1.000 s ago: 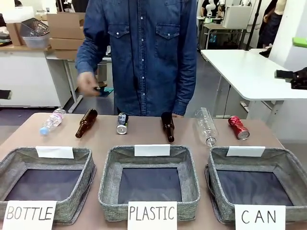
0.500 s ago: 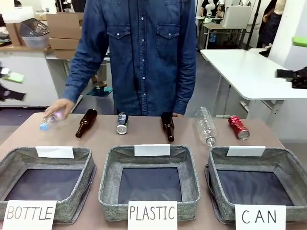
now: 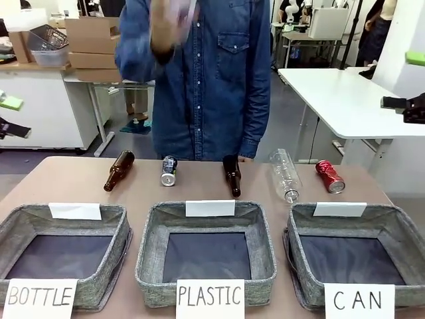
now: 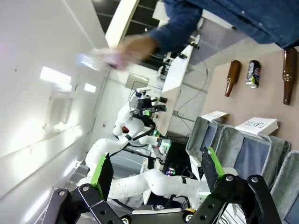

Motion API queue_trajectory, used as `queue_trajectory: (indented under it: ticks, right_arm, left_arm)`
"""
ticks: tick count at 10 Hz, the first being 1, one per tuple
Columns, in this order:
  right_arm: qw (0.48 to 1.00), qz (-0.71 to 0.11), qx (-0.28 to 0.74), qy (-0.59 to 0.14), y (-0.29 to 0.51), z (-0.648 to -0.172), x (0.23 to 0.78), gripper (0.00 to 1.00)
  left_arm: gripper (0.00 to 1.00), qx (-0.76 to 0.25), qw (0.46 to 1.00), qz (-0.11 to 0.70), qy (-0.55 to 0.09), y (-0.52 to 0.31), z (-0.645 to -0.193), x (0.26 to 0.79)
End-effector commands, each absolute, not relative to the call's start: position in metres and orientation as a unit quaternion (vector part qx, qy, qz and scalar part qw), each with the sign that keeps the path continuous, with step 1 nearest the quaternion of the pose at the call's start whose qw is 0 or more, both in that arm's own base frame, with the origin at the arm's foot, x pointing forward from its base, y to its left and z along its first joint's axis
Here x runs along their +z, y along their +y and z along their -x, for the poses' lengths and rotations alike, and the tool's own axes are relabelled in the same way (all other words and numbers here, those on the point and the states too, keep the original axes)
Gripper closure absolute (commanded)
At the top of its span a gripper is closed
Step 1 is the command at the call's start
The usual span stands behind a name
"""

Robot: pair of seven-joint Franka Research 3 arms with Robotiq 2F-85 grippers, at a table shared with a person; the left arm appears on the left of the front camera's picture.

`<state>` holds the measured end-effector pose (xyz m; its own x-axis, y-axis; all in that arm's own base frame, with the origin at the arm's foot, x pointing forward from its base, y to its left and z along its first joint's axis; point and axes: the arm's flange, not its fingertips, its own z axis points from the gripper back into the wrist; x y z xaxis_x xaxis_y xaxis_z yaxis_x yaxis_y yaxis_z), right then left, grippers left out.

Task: Sort the can waste into the basket.
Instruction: Pick up the can waste from the table and place it in the right Fabric basket.

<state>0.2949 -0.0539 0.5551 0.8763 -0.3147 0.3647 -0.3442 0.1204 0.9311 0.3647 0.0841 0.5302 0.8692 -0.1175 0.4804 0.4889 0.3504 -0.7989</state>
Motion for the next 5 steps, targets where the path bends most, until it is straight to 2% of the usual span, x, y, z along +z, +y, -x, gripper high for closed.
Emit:
queue_trajectory:
  ticks: [1, 2, 5]
  right_arm:
    - [0.698, -0.666, 0.022, -0.262, -0.053, -0.300, 0.558, 0.00]
    - [0.698, -0.666, 0.022, -0.262, -0.053, -0.300, 0.558, 0.00]
    - [0.698, -0.666, 0.022, -0.262, -0.053, -0.300, 0.558, 0.00]
  left_arm:
    - [0.00, -0.204, 0.761, 0.578, -0.211, 0.108, -0.335, 0.524]
    - [0.00, -0.183, 0.753, 0.589, -0.230, 0.117, -0.326, 0.518]
    - [0.00, -0.182, 0.753, 0.590, -0.227, 0.118, -0.327, 0.516]
